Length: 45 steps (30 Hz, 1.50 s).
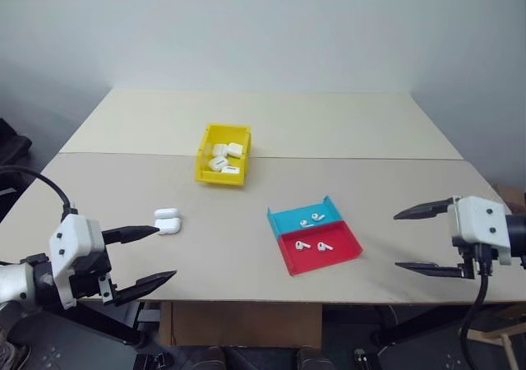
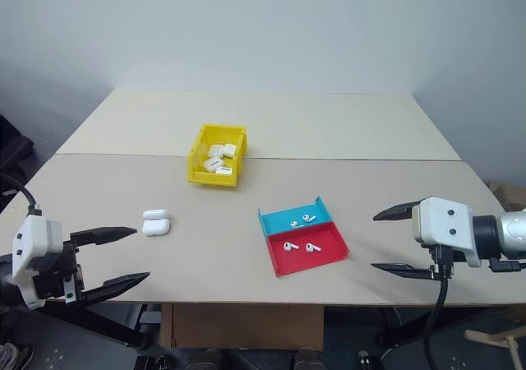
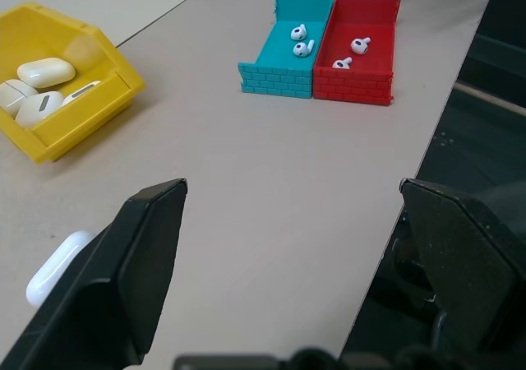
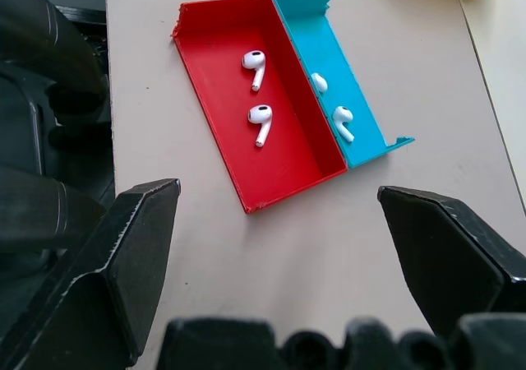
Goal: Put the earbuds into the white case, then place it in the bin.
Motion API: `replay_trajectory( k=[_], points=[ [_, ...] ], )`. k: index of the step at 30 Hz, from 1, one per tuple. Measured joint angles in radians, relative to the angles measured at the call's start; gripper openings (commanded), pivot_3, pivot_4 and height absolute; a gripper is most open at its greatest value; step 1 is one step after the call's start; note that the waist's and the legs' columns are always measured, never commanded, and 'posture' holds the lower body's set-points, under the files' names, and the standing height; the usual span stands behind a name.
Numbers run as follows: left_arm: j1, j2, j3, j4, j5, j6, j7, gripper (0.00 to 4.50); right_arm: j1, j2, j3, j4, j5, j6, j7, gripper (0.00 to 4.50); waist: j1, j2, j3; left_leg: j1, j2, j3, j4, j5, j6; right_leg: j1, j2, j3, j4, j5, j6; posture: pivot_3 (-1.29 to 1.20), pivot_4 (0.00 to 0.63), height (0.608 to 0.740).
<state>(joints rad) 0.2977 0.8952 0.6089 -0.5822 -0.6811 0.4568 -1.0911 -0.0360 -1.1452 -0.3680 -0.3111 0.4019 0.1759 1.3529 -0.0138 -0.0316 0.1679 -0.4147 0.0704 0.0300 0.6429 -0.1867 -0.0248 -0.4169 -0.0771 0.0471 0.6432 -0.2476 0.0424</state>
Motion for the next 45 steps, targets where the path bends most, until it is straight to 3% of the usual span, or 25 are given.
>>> replay_trajectory(
  k=[15, 21, 25, 28, 30, 35, 39, 41, 45],
  points=[
    [0.014, -0.015, 0.025, -0.132, 0.024, 0.095, 0.220, 4.50, -0.098, 0.000, 0.088, 0.061, 0.000, -0.035, 0.019, 4.48, -0.001, 0.000, 0.000, 0.000, 0.000, 0.000, 0.000, 0.000, 0.000, 0.000, 0.000, 0.000, 0.000, 0.000, 0.000, 0.00, 0.150, 0.740],
    [0.016, -0.006, 0.115, -0.321, -0.069, 0.327, 0.425, 4.50, -0.128, 0.011, 0.131, 0.089, -0.007, -0.040, 0.018, 4.48, 0.000, -0.001, 0.000, 0.000, 0.000, 0.000, 0.001, 0.000, 0.000, 0.001, 0.000, 0.001, 0.001, 0.000, 0.001, 0.00, 0.150, 0.740],
    [-0.066, 0.116, 0.156, -0.352, -0.279, 0.617, 0.616, 4.50, -0.165, 0.011, 0.143, 0.112, -0.009, -0.045, 0.019, 4.48, 0.003, 0.000, 0.000, 0.004, 0.000, 0.000, 0.001, 0.000, 0.000, 0.002, 0.000, 0.001, 0.003, 0.000, 0.001, 0.00, 0.150, 0.740],
    [-0.193, 0.150, 0.079, -0.337, -0.454, 0.818, 0.888, 4.50, -0.191, 0.011, 0.160, 0.123, -0.014, -0.042, 0.011, 4.48, 0.001, 0.000, 0.000, 0.009, -0.001, 0.000, 0.001, 0.000, 0.000, 0.008, 0.000, 0.002, 0.003, 0.000, 0.001, 0.00, 0.150, 0.740],
    [-0.213, 0.180, 0.004, -0.291, -0.639, 0.828, 1.113, 4.50, -0.200, 0.011, 0.162, 0.122, -0.016, -0.031, -0.004, 4.48, -0.002, -0.002, 0.001, 0.010, 0.000, -0.001, 0.000, 0.000, 0.000, 0.009, 0.000, 0.002, 0.002, 0.000, 0.001, 0.00, 0.150, 0.740],
    [-0.175, 0.470, -0.166, -0.232, -1.119, 0.653, 1.532, 4.50, -0.166, 0.012, 0.149, 0.081, -0.015, 0.015, -0.048, 4.48, 0.001, -0.003, 0.003, 0.009, 0.000, 0.000, 0.000, 0.000, 0.000, 0.008, 0.000, 0.003, 0.002, 0.003, -0.005, 0.00, 0.150, 0.740],
    [-0.250, 0.626, -0.374, -0.179, -1.273, 0.487, 1.713, 4.50, -0.080, 0.030, 0.124, 0.024, -0.023, 0.041, -0.101, 4.48, 0.013, -0.002, 0.003, 0.010, -0.001, 0.001, 0.000, 0.000, -0.001, 0.008, 0.000, 0.003, 0.002, 0.001, -0.002, 0.00, 0.150, 0.740],
    [-0.329, 0.626, -0.473, -0.122, -1.284, 0.434, 1.787, 4.50, -0.048, 0.032, 0.113, 0.001, -0.025, 0.047, -0.116, 4.48, 0.018, -0.001, 0.003, 0.010, -0.001, 0.001, 0.000, 0.000, -0.002, 0.008, 0.000, 0.003, 0.002, 0.001, -0.001, 0.00, 0.150, 0.740],
    [-0.542, 0.491, -0.654, -0.014, -1.285, 0.382, 1.962, 4.50, -0.019, 0.035, 0.090, -0.040, -0.024, 0.084, -0.155, 4.48, 0.024, -0.002, 0.003, 0.010, -0.001, 0.001, 0.000, 0.000, -0.002, 0.009, 0.000, 0.003, 0.000, 0.001, -0.001, 0.00, 0.150, 0.740]
  ],
)
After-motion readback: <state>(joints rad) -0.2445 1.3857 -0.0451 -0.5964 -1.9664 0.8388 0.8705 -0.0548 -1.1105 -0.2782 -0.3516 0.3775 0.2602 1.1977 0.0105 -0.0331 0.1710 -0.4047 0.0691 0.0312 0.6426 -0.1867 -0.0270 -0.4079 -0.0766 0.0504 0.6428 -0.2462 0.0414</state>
